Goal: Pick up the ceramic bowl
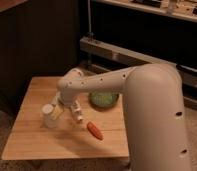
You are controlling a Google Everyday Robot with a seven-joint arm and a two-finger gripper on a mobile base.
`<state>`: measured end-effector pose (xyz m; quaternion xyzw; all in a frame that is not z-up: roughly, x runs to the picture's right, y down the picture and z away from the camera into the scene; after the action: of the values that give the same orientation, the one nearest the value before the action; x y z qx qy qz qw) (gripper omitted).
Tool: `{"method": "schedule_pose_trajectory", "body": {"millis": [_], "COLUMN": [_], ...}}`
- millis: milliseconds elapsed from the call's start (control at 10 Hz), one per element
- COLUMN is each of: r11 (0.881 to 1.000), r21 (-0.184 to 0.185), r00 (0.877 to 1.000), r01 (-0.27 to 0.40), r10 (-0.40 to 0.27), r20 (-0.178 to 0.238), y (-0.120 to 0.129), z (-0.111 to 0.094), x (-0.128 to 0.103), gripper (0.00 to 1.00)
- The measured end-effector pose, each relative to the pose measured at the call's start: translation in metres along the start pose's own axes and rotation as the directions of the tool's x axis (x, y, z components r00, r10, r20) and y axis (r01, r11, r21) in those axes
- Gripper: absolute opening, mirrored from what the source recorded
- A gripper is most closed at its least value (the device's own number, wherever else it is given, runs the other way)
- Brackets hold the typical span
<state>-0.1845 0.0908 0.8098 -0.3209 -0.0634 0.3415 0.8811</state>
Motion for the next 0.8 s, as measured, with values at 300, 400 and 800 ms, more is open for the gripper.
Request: {"method": "schedule_pose_trajectory", "body": {"millis": [300,400,800], "r11": [0.996,0.993,0.969], "r21": [-0.023,-0.029,-0.029], "r00": [0.995,0.992,0.961], "r01": [-0.082,-0.114,-0.246], "r10": [0.083,0.116,0.248], "r20": [0.050,0.059,0.124], "y": [-0.059,-0.079,-0.147], "z": [-0.023,-0.032,-0.093], "x": [-0.003,-0.001,0.031], "gripper": [1.00,1.00,1.00]}}
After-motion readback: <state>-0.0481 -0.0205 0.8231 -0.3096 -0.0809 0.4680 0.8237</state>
